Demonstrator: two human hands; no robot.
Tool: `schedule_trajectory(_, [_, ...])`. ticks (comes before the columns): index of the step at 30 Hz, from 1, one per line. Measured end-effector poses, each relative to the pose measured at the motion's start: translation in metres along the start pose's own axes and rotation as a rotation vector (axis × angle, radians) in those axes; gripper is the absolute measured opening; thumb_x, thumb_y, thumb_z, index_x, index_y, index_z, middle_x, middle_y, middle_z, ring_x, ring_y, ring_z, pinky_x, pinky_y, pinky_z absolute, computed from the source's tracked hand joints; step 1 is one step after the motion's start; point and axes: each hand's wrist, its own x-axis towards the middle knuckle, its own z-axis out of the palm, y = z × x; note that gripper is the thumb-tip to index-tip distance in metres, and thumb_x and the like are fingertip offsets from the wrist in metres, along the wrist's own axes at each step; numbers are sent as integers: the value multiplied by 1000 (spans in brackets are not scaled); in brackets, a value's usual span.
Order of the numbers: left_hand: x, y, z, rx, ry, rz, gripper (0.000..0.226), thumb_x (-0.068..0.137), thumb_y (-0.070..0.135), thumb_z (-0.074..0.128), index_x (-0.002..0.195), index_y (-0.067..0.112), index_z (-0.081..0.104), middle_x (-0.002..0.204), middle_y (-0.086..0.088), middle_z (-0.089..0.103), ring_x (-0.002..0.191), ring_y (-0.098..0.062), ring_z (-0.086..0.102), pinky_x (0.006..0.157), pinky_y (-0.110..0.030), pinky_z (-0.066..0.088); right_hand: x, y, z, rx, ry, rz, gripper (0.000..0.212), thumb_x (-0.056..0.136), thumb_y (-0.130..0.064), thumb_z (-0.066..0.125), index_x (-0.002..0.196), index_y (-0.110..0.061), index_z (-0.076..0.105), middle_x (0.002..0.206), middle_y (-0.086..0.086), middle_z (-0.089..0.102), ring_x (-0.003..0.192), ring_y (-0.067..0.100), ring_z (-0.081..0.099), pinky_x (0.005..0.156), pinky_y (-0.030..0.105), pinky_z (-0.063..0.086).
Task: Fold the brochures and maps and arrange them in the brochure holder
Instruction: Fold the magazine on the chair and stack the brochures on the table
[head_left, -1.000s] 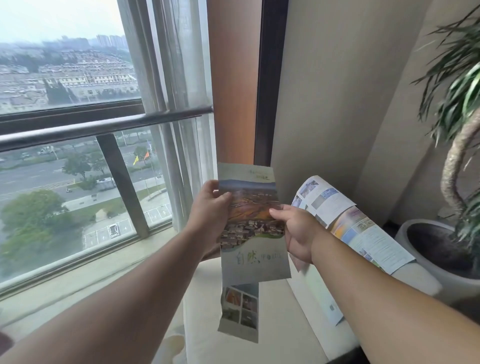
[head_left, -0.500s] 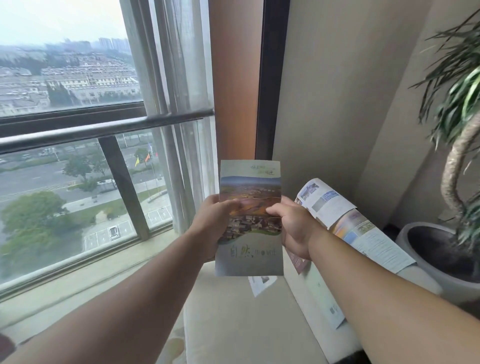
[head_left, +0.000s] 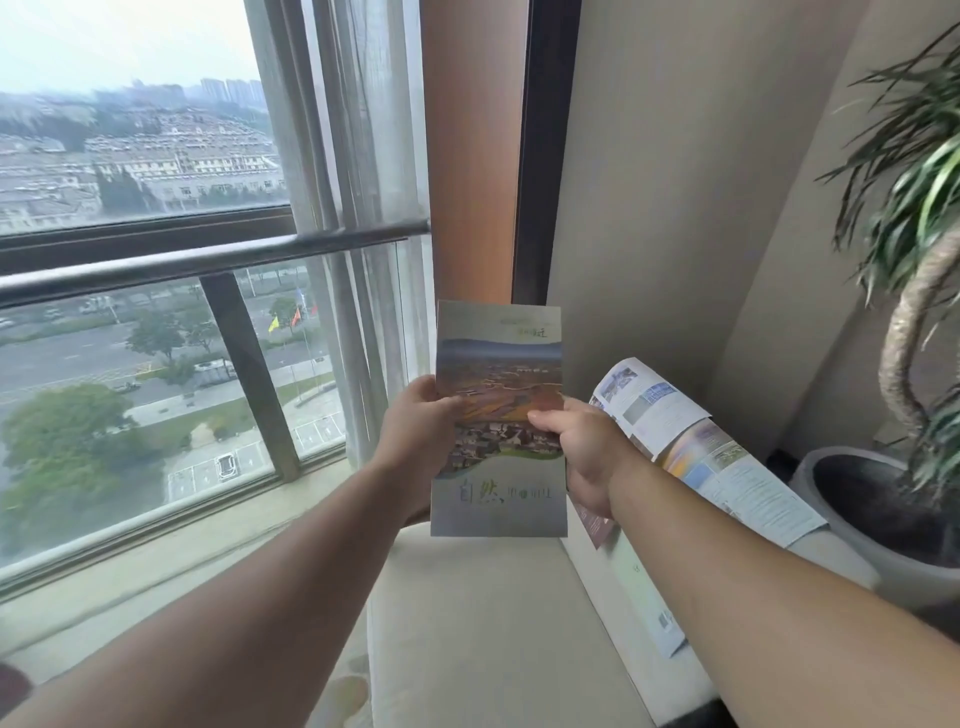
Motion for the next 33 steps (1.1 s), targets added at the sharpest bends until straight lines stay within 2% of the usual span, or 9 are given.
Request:
schedule_trajectory(2, [1, -2, -2, 130, 64, 37, 19, 86, 16, 64, 104, 19, 60, 109, -13, 65, 78, -19, 68, 57, -28, 55, -2, -2, -1, -21, 3, -50, 17, 100, -4, 48, 108, -9, 62, 109, 21, 69, 99, 38, 66, 93, 58, 51])
schedule_trajectory(5, [-2, -3, -4, -48, -67, -98, 58, 81, 25, 71, 133, 14, 47, 122, -14, 64, 95, -30, 71, 78, -52, 59, -5, -4, -3, -47, -54, -68, 22, 101, -5, 46, 114, -11, 63, 110, 18, 71, 97, 34, 68, 85, 50, 55])
schedule_trajectory(7, [-4, -4, -3, -117, -88, -102, 44, 83, 18, 68, 124, 11, 55, 112, -15, 71, 91, -33, 73, 78, -57, 58, -5, -2, -1, -78, -55, -74, 23, 100, -4, 47, 114, -10, 63, 114, 19, 70, 104, 37, 67, 90, 53, 53])
schedule_trajectory(10, [-6, -5, -2, -168, -94, -56, 25, 83, 12, 71, 108, 14, 66, 101, -10, 76, 84, -31, 75, 64, -44, 60, -7, 0, 4, -127, 32, -98, 15, 97, -9, 55, 108, -15, 62, 116, 16, 69, 112, 37, 64, 99, 56, 49])
schedule_trajectory(13, [-7, -4, -4, -261, -139, -38, 21, 83, 9, 71, 102, 17, 68, 98, -9, 77, 81, -32, 75, 56, -37, 57, -8, 0, 8, -151, 79, -85, 45, 93, -26, 62, 135, -17, 49, 134, 10, 59, 122, 31, 57, 106, 54, 44])
schedule_trajectory(17, [-9, -6, -9, -166, -92, 13, 42, 65, 20, 75, 105, 15, 65, 97, -11, 76, 86, -31, 74, 69, -46, 60, -5, 1, 13, -150, 84, -104, 18, 99, -15, 50, 106, -15, 67, 113, 16, 71, 106, 37, 67, 92, 52, 54])
schedule_trajectory(20, [-11, -10, -21, -98, -17, 47, 53, 58, 27, 78, 107, 17, 62, 98, -9, 76, 90, -31, 73, 84, -56, 57, -4, 5, 27, -197, 48, -87, 19, 102, -14, 47, 107, -15, 65, 110, 15, 71, 103, 37, 68, 88, 54, 56])
schedule_trajectory(27, [-40, -30, -106, -116, 186, 25, 38, 64, 20, 74, 100, 21, 65, 94, -9, 76, 85, -33, 74, 76, -54, 59, -2, 37, 105, -307, -123, -21, 14, 100, -14, 50, 111, -15, 59, 106, 16, 72, 90, 31, 72, 80, 53, 58])
schedule_trajectory(33, [-76, -55, -232, -102, 349, -20, 37, 67, 19, 73, 103, 21, 64, 93, -8, 76, 86, -34, 74, 75, -52, 59, -20, 85, 225, -496, -258, -39, 12, 98, -16, 52, 94, -22, 62, 96, 12, 74, 88, 30, 72, 79, 52, 60])
